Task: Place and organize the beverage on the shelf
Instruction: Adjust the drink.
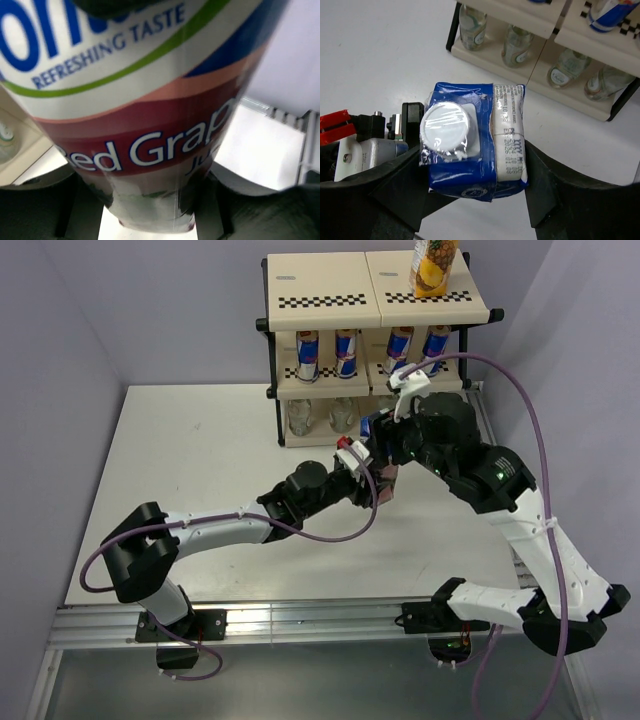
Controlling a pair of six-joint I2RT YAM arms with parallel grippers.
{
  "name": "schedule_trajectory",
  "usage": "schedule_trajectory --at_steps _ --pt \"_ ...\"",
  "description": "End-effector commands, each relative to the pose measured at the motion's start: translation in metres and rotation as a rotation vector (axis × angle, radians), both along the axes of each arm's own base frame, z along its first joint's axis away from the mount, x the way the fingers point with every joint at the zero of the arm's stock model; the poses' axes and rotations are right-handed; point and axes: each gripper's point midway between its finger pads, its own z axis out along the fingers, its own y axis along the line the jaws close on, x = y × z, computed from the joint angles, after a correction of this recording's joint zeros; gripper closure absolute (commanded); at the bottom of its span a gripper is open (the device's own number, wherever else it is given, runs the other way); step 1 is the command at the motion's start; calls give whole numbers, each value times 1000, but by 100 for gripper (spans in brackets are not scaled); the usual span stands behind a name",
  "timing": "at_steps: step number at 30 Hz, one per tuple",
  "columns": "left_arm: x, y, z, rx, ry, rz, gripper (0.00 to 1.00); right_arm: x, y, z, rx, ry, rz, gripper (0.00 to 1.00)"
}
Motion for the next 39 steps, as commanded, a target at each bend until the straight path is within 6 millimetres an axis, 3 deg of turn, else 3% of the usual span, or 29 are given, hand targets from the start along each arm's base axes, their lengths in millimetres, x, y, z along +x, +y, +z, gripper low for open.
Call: schedule_trajectory --at_steps 1,2,3,5,13,17,21,22,24,25,26,28,29,33,34,39 --pt "14 9 68 -112 -40 101 100 -9 -2 132 345 -387 0 25" --pt "17 14 85 -139 -50 125 100 -9 -5 133 348 -392 -10 15" --pt "18 16 87 -133 -48 136 100 -11 -7 136 356 -398 -17 7" --pt "19 21 108 -161 -68 155 100 -10 -11 139 363 -406 -41 1" --pt "34 49 171 -227 -141 306 100 -13 -43 146 370 -434 -175 0" --pt "34 72 220 -295 -180 367 100 -17 -71 140 350 -456 -290 0" --pt "32 97 259 -341 -236 414 100 -5 -86 105 301 -404 -386 0" --pt "31 104 278 -371 -245 429 100 0 -92 98 294 -395 -418 0" --pt "34 109 287 -357 -248 442 100 4 -98 79 298 -366 -457 0" --pt "35 113 307 -385 -258 453 100 6 -99 74 307 -364 -470 0" --pt "38 116 313 -386 -258 469 100 5 -103 69 323 -362 -488 0" --pt "48 122 321 -365 -256 502 100 10 -102 47 308 -328 -497 0" --pt "51 126 340 -393 -267 513 100 11 -100 40 313 -312 -494 0" --pt "64 143 377 -438 -325 558 100 18 -86 1 279 -227 -452 0" --pt "64 147 392 -468 -346 562 100 18 -83 -5 277 -214 -443 0" --pt "77 163 427 -521 -426 607 100 20 -76 -37 257 -152 -429 0"
